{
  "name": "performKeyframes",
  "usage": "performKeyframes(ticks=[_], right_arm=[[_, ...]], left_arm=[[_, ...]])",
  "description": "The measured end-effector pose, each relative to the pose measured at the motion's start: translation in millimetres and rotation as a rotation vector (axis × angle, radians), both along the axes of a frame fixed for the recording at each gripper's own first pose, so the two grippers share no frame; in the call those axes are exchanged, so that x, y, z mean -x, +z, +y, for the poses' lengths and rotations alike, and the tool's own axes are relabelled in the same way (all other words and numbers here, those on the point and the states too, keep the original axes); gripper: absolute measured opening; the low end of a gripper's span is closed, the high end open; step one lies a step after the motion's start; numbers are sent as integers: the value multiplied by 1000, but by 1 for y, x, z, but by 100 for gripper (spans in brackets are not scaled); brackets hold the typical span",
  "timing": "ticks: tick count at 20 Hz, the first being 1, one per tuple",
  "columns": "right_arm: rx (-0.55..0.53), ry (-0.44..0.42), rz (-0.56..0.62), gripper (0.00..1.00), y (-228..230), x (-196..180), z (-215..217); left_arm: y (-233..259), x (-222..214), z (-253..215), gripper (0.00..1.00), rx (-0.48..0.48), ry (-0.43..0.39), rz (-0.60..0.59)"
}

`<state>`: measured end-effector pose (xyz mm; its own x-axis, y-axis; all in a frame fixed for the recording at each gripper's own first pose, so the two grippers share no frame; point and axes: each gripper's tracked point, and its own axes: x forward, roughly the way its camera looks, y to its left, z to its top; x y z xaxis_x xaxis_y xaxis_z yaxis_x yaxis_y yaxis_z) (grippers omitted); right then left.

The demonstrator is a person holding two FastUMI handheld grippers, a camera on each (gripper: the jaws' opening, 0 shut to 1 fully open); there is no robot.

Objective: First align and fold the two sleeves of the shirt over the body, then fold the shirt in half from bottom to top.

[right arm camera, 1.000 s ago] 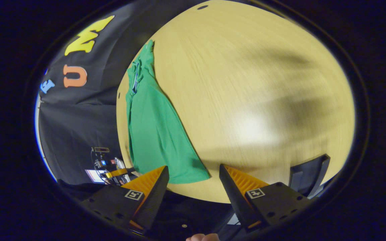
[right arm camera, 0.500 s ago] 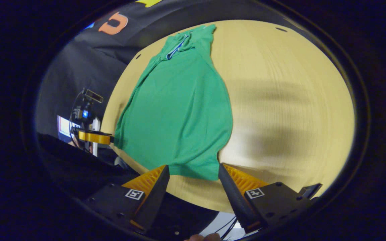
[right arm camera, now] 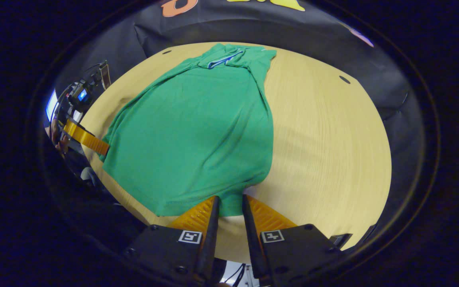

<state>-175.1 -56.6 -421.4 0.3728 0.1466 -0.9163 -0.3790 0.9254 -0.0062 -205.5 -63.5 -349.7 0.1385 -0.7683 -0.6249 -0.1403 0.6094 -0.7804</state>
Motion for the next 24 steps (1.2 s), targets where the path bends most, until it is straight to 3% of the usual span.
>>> performKeyframes(ticks=[1, 3, 5, 8, 12, 13, 15, 17, 24], right_arm=[[-14, 13, -14, 39, 1, -4, 4], [-21, 19, -6, 6, -3, -6, 9], [-45, 19, 10, 2, 0, -6, 9], [-152, -12, 26, 1, 12, -8, 16], [-213, -30, 12, 4, 36, -15, 19], [-235, -35, 15, 0, 41, -16, 21], [-268, -38, 10, 5, 53, -21, 25], [-286, -29, -4, 0, 67, -26, 26], [-413, -56, -88, 0, 134, -76, 44]], left_arm=[[1, -1, 0, 20, -5, 13, 12], [7, -4, -8, 10, -6, 48, 14], [8, -1, -17, 5, -13, 58, 26], [17, 3, -16, 4, -23, 51, -24], [43, -15, -6, 4, -58, 25, -156], [46, -20, -6, 3, -69, 22, -180], [49, -29, -6, 4, -100, 9, -228], [52, -34, 0, 4, -140, -9, -273], [80, -55, 18, 3, -173, -18, -426]])
